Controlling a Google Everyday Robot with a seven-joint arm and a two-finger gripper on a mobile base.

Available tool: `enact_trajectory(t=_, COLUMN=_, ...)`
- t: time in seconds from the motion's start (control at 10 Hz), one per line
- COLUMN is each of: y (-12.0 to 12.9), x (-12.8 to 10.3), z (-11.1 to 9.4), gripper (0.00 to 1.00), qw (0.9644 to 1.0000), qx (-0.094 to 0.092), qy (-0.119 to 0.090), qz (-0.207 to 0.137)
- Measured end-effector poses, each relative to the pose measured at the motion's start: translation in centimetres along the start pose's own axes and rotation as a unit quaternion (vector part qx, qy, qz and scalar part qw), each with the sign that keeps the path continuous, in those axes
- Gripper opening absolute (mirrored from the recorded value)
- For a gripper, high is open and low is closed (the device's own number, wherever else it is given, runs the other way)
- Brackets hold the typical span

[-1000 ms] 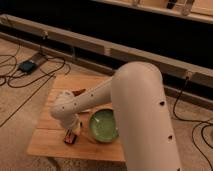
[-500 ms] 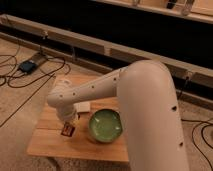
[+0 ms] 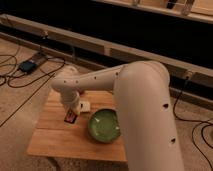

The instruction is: Place the eraser on the white sponge

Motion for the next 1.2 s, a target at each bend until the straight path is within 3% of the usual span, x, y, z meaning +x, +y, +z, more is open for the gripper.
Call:
enact_trajectory(t=0.5, y=-1.3, x=5.0, z=1.7, gripper=0.00, qw=0.9998, qx=-0.010, qy=0.014, qz=0.014)
enact_trajectory(t=1.0, y=-0.1, x=8.0, z=2.2, gripper=0.00, qw=0.9992, qx=-0.016, qy=0.017, qz=0.033)
enact_trajectory(t=1.1, y=0.2, x=8.1, z=2.2, gripper=0.05, qw=0.9992, qx=-0.019, qy=0.013, qz=0.033)
enact_trajectory(t=1.2, y=0.5, x=8.0, z=2.2, gripper=0.17, qw=0.9993, qx=-0.022, qy=0.007, qz=0.030)
